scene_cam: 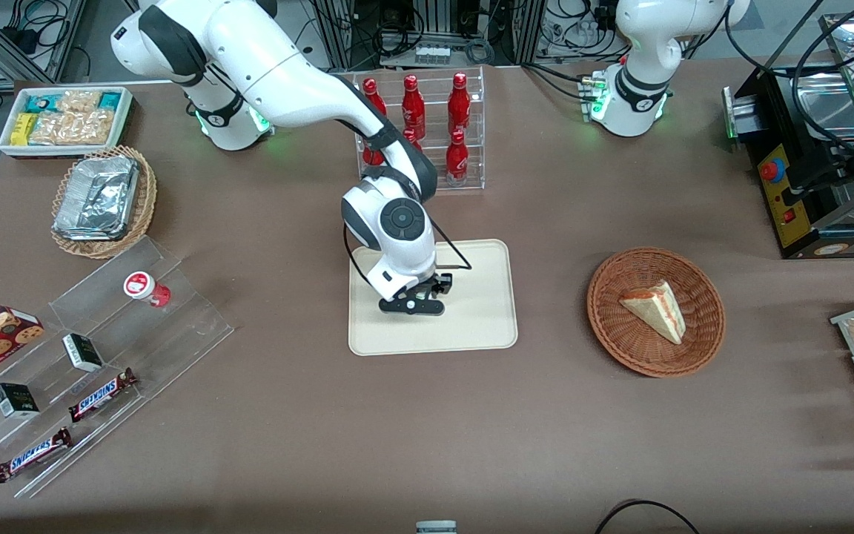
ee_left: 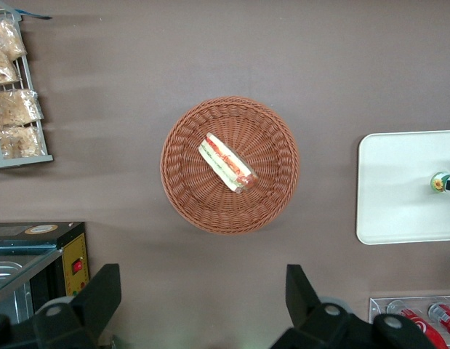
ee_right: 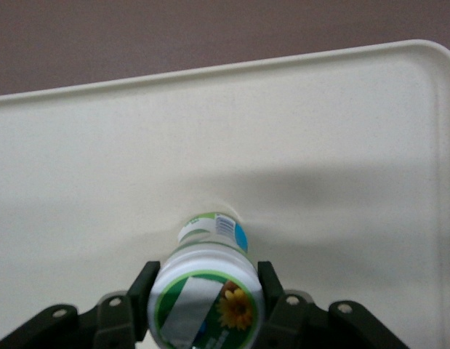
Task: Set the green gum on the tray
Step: 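Lower the gum tub onto the tray and open the right gripper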
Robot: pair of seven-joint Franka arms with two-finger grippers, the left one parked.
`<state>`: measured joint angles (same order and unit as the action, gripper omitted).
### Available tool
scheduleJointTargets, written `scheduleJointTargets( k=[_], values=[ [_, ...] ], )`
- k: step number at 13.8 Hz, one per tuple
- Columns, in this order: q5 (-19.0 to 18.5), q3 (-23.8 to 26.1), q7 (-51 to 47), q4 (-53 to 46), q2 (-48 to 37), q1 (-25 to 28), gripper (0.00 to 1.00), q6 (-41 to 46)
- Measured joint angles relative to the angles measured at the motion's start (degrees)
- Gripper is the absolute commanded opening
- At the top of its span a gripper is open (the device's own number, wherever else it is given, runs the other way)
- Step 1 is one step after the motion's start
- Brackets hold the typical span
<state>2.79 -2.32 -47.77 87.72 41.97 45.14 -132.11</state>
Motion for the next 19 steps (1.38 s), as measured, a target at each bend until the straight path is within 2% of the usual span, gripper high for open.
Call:
scheduleJointTargets(
  k=[4,12,19],
  values=[
    [-2.64,-0.10,0.02,-0.05,0.13,0.01,1.00,-0.29],
    [-2.97,-0.19,0.61,-1.48,-0.70,0.18,1.00,0.79],
    [-3.04,-1.07,8.73,-2.46,-9.39,-0.88,1.00,13.86]
  ],
)
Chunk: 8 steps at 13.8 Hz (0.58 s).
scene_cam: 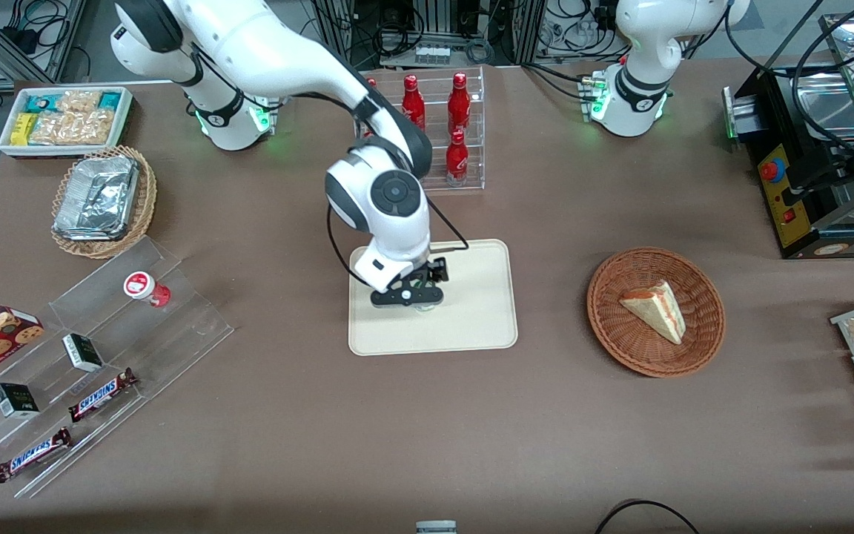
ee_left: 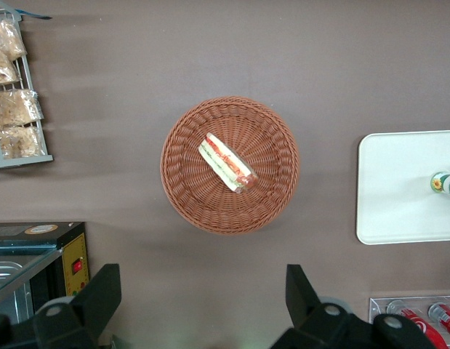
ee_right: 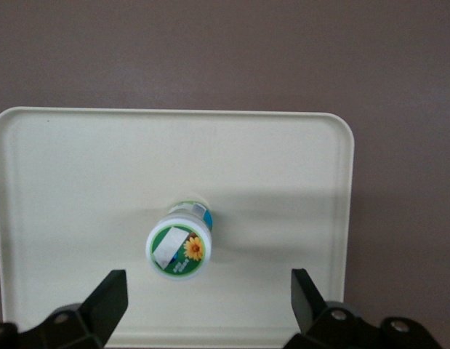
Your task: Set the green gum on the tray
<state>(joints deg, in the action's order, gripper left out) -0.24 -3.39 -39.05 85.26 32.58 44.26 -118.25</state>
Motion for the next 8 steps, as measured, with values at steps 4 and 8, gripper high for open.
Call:
scheduleJointTargets(
  k=[4,8],
  values=[
    [0.00,-0.16,6.03,-0.12,-5.27,-2.83,1.00,8.16],
    [0.00,-0.21,10.16,-0.15,-9.49,-5.83,1.00,15.71]
  ],
)
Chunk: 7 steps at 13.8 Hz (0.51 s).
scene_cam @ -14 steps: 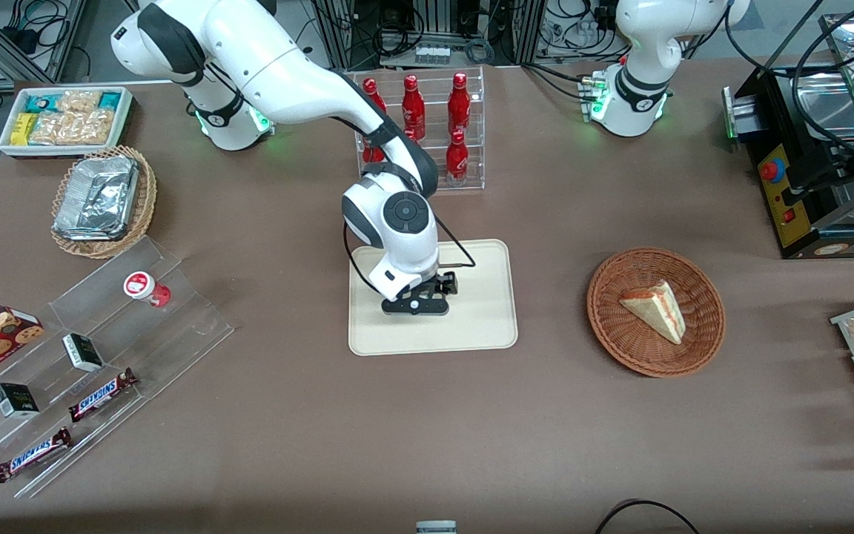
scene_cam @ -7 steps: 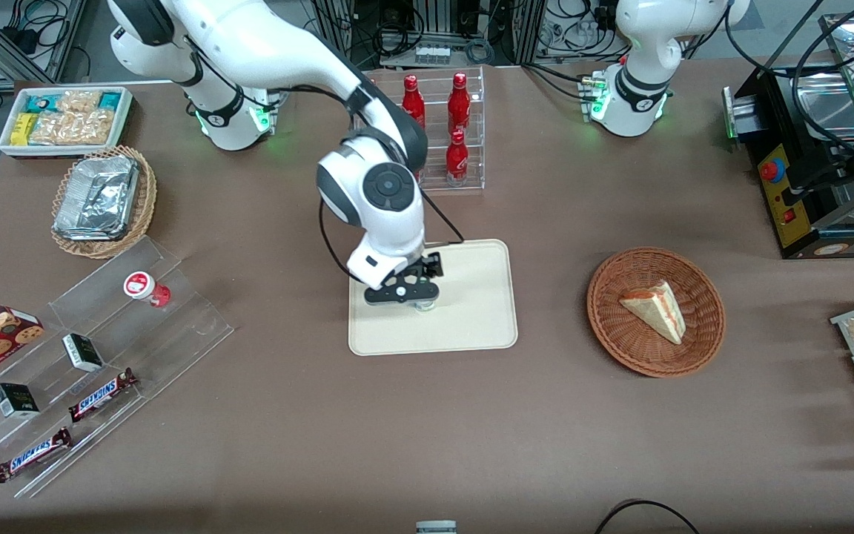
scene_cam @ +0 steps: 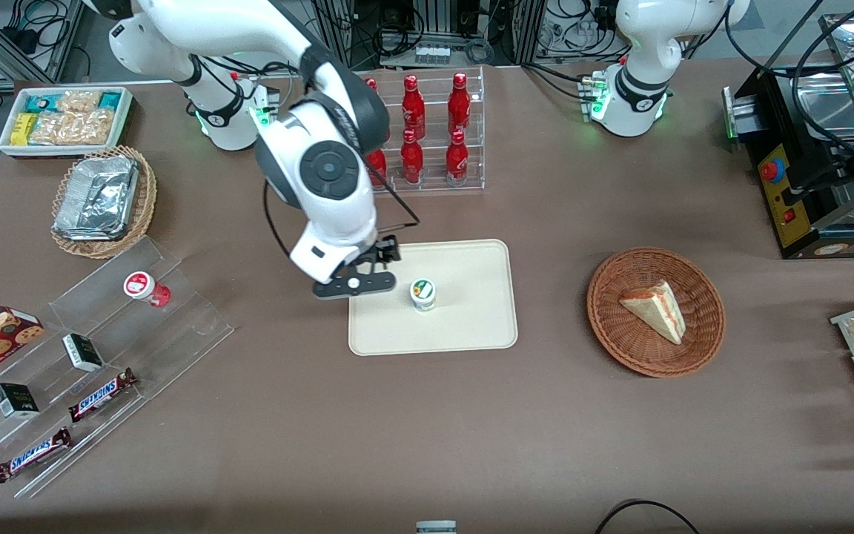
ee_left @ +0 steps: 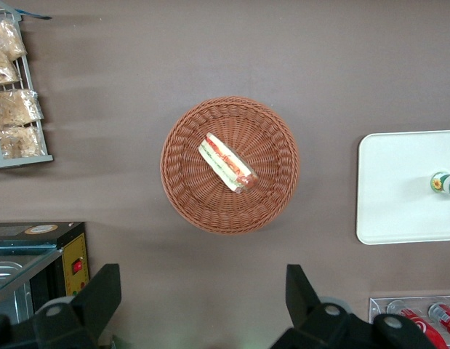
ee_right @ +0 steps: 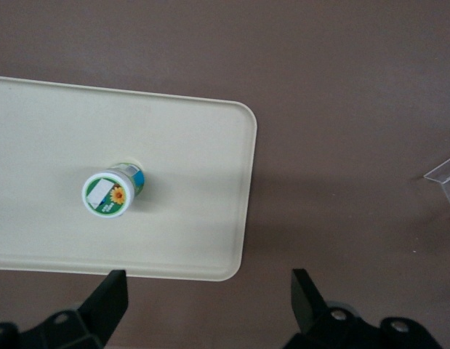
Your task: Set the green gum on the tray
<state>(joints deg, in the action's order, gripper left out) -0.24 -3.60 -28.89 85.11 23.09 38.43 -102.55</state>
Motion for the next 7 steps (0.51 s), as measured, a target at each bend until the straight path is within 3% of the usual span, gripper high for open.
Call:
scheduleJointTargets(
  k=[7],
  values=[
    [0.06,0.07,1.34,2.76,-5.28,-9.49,1.00,3.28]
  ],
)
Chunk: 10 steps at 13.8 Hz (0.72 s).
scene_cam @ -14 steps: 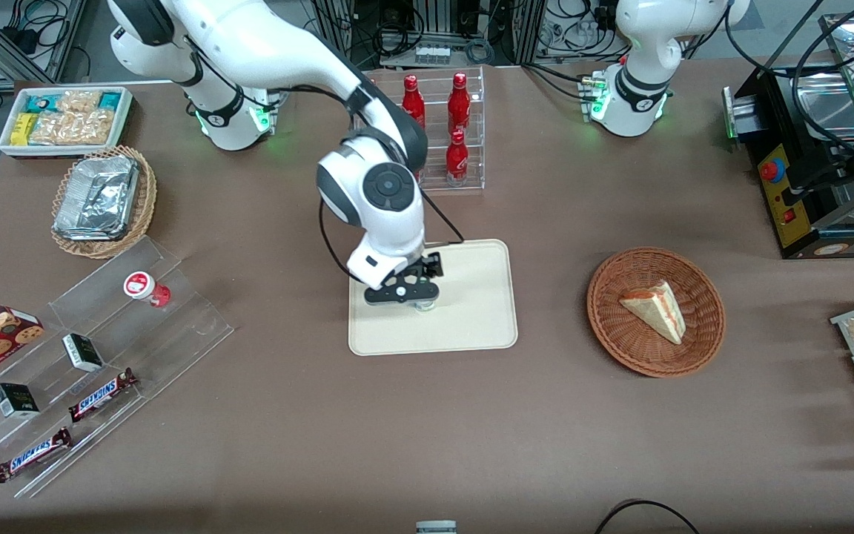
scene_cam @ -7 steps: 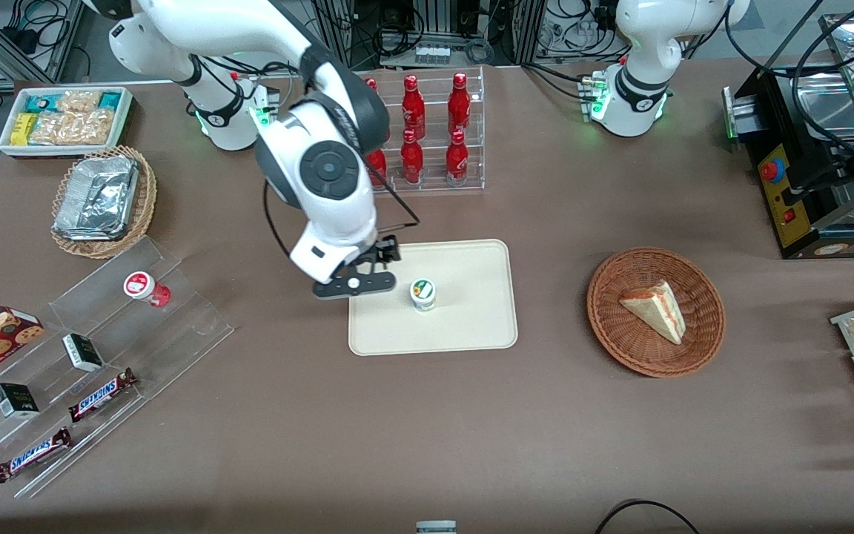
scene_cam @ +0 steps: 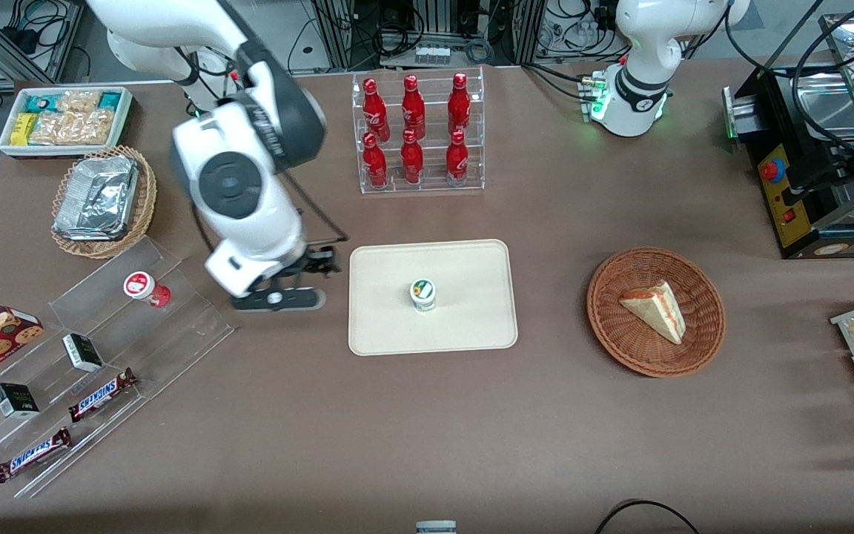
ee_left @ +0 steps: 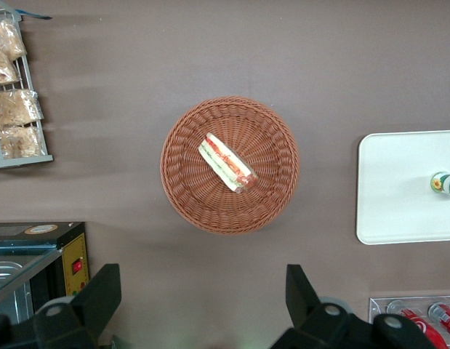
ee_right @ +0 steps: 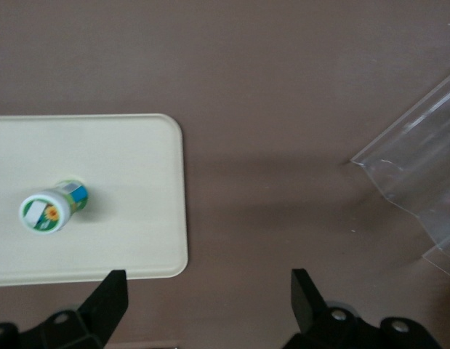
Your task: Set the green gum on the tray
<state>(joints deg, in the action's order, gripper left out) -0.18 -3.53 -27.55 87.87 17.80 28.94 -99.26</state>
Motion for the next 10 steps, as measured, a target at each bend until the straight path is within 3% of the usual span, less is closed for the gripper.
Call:
scheduleJointTargets(
  k=[6,10],
  values=[
    [0.29,2.31,10.10,7.10,-7.19,-14.38,1.00,-0.52],
    [0.29,2.51,20.28,10.77,-11.88,-21.21,1.00,-0.52]
  ],
)
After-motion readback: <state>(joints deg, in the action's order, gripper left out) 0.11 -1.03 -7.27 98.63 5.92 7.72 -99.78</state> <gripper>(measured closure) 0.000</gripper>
